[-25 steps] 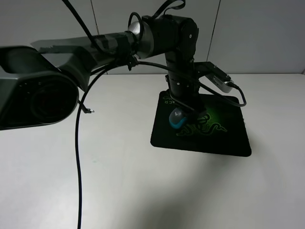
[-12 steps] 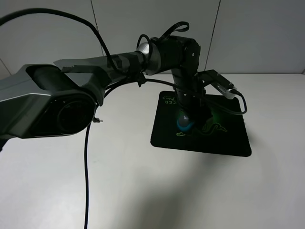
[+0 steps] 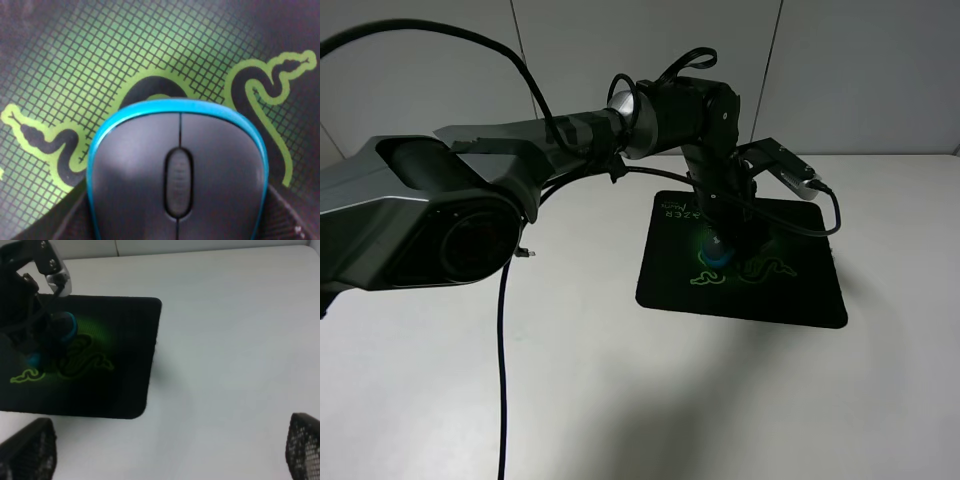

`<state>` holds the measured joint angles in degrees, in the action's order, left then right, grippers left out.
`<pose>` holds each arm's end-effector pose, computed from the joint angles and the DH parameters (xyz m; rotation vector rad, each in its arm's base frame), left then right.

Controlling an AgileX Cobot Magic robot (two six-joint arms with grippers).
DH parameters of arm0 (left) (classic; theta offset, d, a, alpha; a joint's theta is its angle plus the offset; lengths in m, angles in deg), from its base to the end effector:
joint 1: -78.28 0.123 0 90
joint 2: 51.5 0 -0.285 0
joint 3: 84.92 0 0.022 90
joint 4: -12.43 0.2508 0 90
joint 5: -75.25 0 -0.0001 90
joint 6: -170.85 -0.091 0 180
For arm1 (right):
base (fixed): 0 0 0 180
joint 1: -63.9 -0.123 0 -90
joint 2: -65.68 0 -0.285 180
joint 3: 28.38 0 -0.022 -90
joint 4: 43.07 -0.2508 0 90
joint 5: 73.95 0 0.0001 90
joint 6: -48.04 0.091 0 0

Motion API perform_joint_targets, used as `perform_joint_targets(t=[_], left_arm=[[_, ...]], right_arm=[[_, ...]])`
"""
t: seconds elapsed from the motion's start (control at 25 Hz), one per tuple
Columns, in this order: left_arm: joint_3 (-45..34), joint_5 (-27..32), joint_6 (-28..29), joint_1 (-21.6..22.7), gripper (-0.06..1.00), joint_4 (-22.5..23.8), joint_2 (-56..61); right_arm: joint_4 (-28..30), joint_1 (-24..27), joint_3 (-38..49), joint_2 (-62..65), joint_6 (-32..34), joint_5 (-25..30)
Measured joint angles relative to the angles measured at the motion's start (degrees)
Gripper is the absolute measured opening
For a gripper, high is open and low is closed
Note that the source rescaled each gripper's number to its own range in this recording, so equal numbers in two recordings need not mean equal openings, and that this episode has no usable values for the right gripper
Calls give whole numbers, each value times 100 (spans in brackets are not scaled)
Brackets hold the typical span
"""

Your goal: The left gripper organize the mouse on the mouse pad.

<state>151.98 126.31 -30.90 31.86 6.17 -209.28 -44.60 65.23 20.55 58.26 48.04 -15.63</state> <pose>0.3784 -0.4089 0.1251 1.4443 2.2476 -0.2760 -0.0033 0.0021 0.2790 0.0227 2.0010 0.0168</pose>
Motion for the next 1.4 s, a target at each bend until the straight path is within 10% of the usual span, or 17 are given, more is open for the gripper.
perform_joint_targets(t=[0.52,0.84,1.4], left_arm=[[0,-199,12,0,2,-24,0],[0,-311,16,0,91,-101,0],[2,90,230,0,100,-79,144]], right_arm=[[0,0,0,0,0,0],[0,0,0,0,0,0],[0,0,0,0,0,0]])
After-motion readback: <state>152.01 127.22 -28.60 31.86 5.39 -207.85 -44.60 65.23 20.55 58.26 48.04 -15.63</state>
